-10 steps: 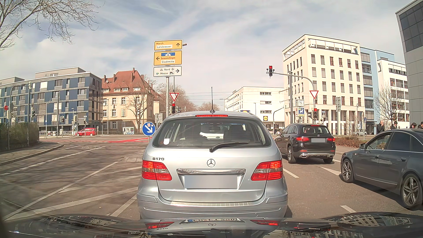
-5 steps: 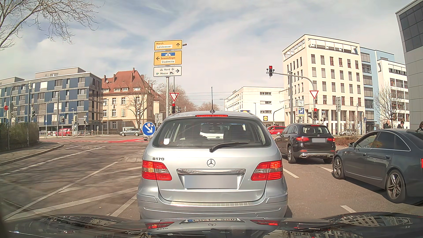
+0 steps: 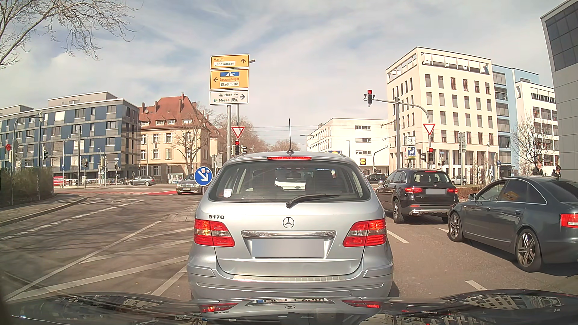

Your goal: Follow the waypoints while adhering to traffic rules and regulations

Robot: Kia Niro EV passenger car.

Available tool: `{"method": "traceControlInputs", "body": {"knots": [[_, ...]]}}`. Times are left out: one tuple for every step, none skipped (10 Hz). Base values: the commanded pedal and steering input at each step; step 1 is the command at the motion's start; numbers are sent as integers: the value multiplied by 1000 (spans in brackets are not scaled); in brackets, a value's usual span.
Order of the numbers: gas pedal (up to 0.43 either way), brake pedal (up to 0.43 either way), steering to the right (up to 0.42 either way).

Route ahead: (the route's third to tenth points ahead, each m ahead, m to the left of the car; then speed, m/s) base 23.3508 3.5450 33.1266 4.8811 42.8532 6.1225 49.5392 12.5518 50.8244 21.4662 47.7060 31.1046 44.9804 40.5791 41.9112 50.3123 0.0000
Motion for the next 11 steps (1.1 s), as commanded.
{"method": "traceControlInputs", "body": {"knots": [[0, 299, 6], [0, 299, 6], [0, 299, 6], [0, 293, 6], [0, 299, 6], [0, 299, 6], [0, 299, 6], [0, 299, 6], [0, 305, 6], [0, 299, 6], [0, 299, 6]]}}
